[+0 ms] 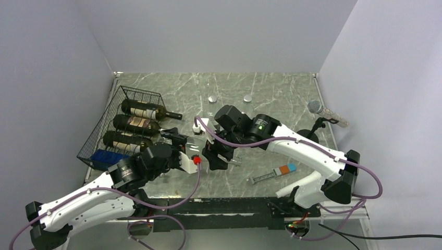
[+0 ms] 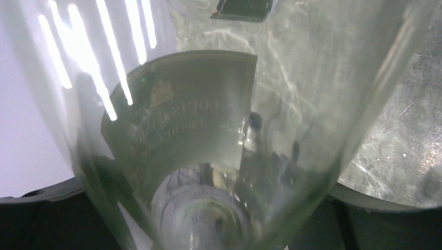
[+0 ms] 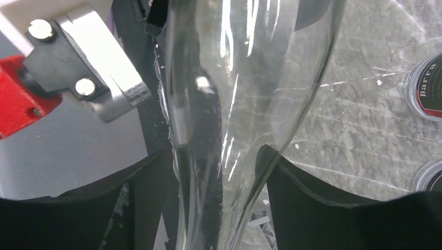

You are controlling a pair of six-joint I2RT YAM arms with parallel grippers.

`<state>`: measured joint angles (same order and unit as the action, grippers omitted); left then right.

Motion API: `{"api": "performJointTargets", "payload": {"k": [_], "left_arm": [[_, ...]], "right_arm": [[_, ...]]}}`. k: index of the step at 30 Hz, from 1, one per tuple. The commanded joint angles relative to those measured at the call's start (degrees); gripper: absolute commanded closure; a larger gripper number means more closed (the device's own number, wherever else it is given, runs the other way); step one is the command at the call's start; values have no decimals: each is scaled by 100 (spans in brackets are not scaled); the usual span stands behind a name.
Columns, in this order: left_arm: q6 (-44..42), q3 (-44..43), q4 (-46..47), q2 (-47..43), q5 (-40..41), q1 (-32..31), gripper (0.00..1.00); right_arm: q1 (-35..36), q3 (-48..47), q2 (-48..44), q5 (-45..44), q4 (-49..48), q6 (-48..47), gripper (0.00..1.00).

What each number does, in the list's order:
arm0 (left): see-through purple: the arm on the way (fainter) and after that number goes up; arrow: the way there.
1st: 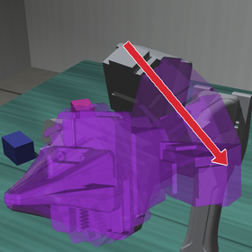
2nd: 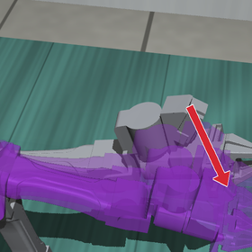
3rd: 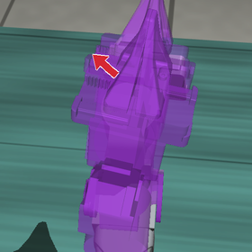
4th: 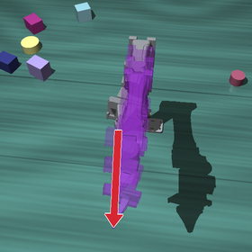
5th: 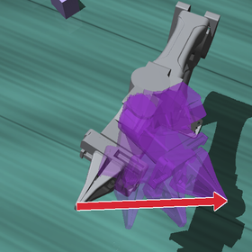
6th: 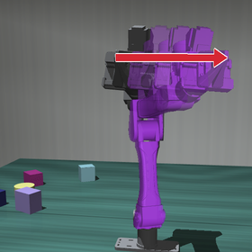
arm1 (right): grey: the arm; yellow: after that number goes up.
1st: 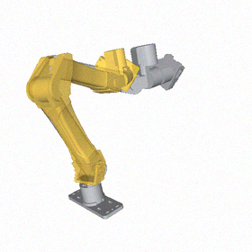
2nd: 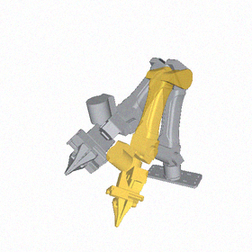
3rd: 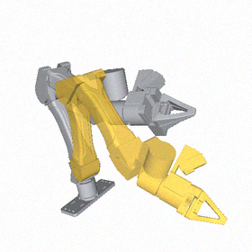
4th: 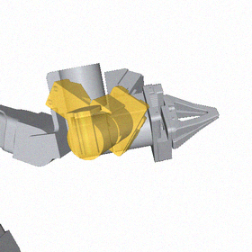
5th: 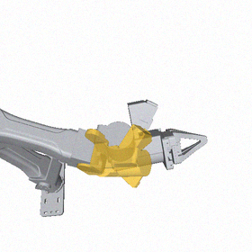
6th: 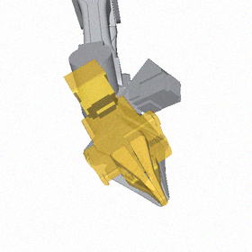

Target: Put the wine bottle on the wine rack

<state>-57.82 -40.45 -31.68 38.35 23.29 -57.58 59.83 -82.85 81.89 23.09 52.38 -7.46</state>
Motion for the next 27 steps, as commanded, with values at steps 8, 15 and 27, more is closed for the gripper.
{"api": "performJointTargets", "payload": {"k": [8, 15, 27], "left_arm": [[983, -524, 1276, -201, 739, 10, 99], [1123, -622, 1272, -279, 743, 10, 99], [1271, -589, 1296, -465, 809, 10, 62]], "right_arm": [[72, -71, 309, -52, -15, 210, 50], [72, -99, 347, -265, -37, 253, 31], [72, -241, 372, -1042, -241, 526, 100]]}}
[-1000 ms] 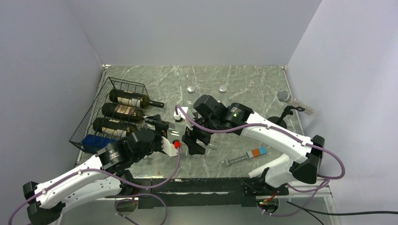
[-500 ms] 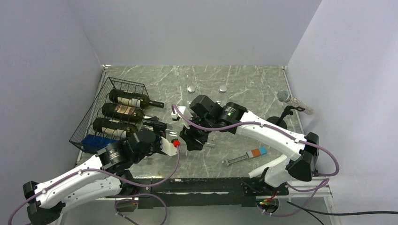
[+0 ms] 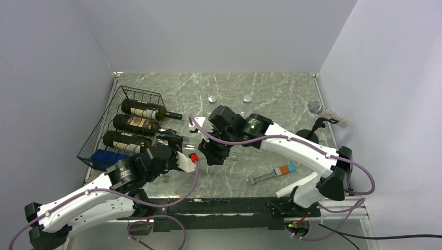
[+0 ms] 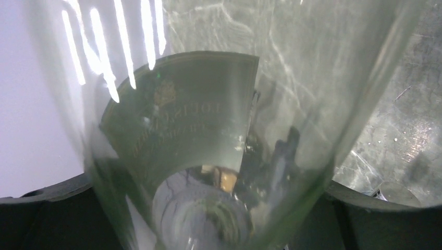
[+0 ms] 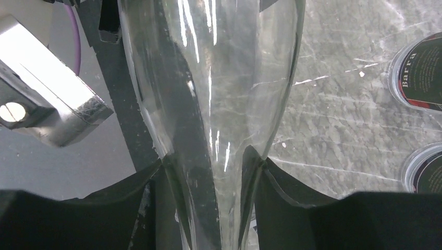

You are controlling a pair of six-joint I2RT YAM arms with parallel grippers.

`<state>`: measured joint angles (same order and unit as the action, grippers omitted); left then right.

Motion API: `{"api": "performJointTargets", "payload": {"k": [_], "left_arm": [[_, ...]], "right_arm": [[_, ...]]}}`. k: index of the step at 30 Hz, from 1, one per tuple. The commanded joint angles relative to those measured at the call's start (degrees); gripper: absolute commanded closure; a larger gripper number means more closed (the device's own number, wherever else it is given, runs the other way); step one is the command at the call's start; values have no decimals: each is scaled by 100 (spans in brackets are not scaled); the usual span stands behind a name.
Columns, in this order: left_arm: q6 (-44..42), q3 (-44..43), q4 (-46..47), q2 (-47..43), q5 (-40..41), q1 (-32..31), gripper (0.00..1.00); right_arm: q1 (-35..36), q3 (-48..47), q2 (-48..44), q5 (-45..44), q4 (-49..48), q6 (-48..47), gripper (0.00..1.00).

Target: Put the wine bottle on the wine rack

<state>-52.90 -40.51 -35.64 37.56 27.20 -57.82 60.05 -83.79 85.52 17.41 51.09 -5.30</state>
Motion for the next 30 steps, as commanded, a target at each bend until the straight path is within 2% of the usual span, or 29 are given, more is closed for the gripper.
{"api": "performJointTargets", "payload": {"k": [1, 3, 4, 11, 16, 19, 26, 30], "left_arm": [[788, -574, 1675, -421, 399, 34, 53], [755, -543, 1609, -501, 356, 34, 4], [723, -537, 1551, -522, 323, 34, 1], [634, -554, 671, -517, 646, 34, 1], [565, -599, 178, -714, 549, 36, 1], [436, -736, -82, -915, 113, 35, 1], [220, -1218, -496, -1136, -1478, 34, 1], [332, -1289, -714, -1115, -1735, 34, 1]], "right_arm": [[50, -144, -36, -549, -179, 334, 100], [50, -130, -154, -726, -392, 402, 100], [49, -125, -210, -787, -475, 429, 100], [43, -241, -459, -1156, -862, 521, 100], [26, -393, -421, -1577, -900, 677, 100], [25, -518, -319, -1589, -790, 587, 100], [24, -793, -77, -1373, -591, 398, 100], [24, -869, -64, -1306, -612, 389, 100]]}}
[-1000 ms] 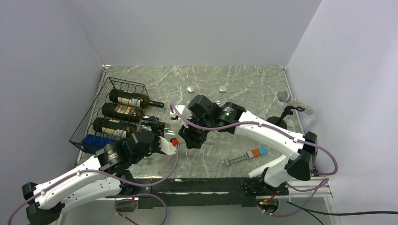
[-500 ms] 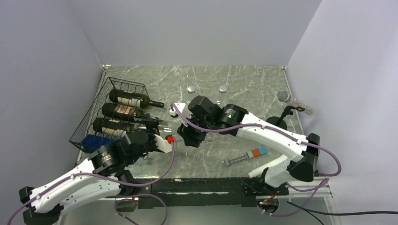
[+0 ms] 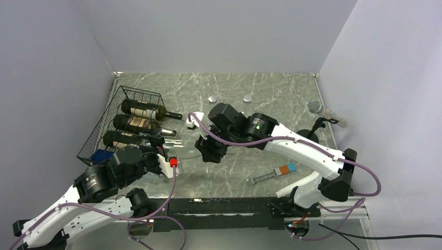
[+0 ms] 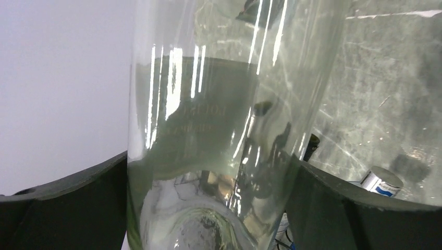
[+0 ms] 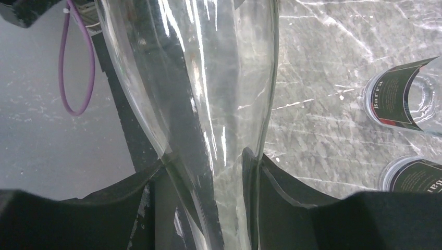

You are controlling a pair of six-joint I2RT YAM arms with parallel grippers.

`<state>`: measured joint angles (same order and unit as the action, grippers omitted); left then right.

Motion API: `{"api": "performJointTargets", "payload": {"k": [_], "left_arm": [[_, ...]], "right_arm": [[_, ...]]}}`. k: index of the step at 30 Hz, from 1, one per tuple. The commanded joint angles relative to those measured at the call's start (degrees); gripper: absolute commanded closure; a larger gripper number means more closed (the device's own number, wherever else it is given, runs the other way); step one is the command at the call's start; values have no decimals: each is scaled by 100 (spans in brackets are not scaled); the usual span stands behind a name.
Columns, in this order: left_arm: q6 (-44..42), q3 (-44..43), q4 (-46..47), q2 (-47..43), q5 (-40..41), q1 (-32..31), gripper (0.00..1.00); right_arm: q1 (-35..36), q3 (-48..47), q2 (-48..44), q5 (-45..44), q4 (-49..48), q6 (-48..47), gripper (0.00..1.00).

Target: Put the wine bottle on the wine rack

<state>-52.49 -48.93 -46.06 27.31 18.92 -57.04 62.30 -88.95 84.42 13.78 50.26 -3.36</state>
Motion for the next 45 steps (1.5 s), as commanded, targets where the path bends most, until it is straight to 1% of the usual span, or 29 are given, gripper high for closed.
{"api": "performJointTargets", "payload": {"k": [1, 7, 13, 16, 19, 24, 28, 31, 35, 36, 41, 45], "left_arm": [[318, -464, 282, -94, -915, -44, 1], [520, -537, -55, -100, -1029, -44, 1], [580, -452, 65, -258, -1126, -44, 1], [565, -448, 325, -488, -1081, -44, 1], [593, -426, 885, -866, -900, -44, 1], [776, -399, 1896, -1574, -1126, -44, 1], [975, -372, 2418, -1821, -1281, -44, 1], [1215, -474, 2731, -1755, -949, -42, 1], [1522, -756, 2631, -1556, -552, -40, 1], [1538, -777, 2577, -1498, -487, -36, 1], [1532, -776, 2541, -1250, -278, -40, 1], [1506, -787, 2523, -1094, -227, -40, 1]], "right_arm": [[-201, -398, 55, -954, -508, 178, 100], [-202, -522, 55, -1058, -356, 82, 100], [-201, -385, -93, -721, -730, 94, 100], [-201, -419, -23, -791, -886, 116, 100], [-201, -509, 93, -796, -1088, 123, 100], [-206, -755, 400, -914, -1683, 126, 100], [-272, -1122, 901, -787, -2339, 20, 100], [-359, -1936, 1517, -707, -2467, -173, 100], [-475, -3118, 2459, -590, -2685, -329, 100], [-488, -3278, 2704, -573, -2799, -389, 100], [-555, -3700, 3427, -716, -3512, -619, 100], [-603, -3686, 3780, -913, -4343, -901, 100]]}}
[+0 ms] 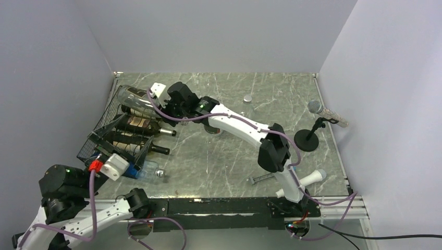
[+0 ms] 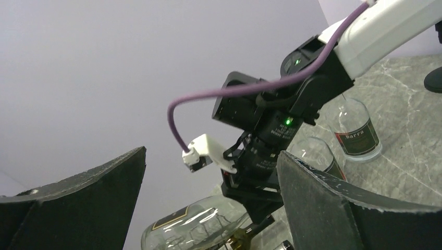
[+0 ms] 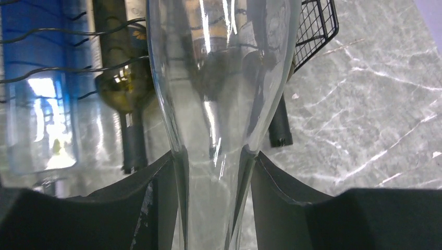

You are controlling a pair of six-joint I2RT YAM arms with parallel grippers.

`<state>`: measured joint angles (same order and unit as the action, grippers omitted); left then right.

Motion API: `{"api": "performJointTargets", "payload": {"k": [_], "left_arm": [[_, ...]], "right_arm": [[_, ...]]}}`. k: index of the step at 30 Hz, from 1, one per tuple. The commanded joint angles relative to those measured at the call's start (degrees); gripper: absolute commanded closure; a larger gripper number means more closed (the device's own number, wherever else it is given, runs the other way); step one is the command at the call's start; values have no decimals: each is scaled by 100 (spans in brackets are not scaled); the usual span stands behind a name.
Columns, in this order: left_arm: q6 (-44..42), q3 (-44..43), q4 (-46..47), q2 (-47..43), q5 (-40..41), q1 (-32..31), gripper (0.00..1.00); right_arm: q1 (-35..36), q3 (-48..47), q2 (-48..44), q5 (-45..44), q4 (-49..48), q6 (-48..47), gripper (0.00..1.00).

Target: Put the wine bottle on the wine rack

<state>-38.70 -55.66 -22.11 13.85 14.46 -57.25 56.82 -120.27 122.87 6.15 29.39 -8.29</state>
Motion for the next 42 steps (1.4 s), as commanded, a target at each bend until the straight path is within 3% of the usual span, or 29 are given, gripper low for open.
{"api": "performJointTargets", "payload": {"k": [1, 9, 19, 33, 42], "left_arm": [[126, -124, 97, 288, 223, -14, 1], [339, -24, 42, 254, 298, -15, 1], [449, -3, -269, 398, 227, -16, 1], [574, 19, -263, 387, 150, -15, 1], [471, 4, -465, 423, 48, -16, 1]], "right_arm": [[-65, -528, 13, -165, -2493, -498, 100], [-74, -1323, 920, -322, -3097, -1171, 100], [-83, -1322, 1406, -984, -4010, -2149, 100], [-66, -990, 1460, -1087, -4170, -2808, 100], [-68, -932, 1520, -1161, -4190, -3001, 67]]}}
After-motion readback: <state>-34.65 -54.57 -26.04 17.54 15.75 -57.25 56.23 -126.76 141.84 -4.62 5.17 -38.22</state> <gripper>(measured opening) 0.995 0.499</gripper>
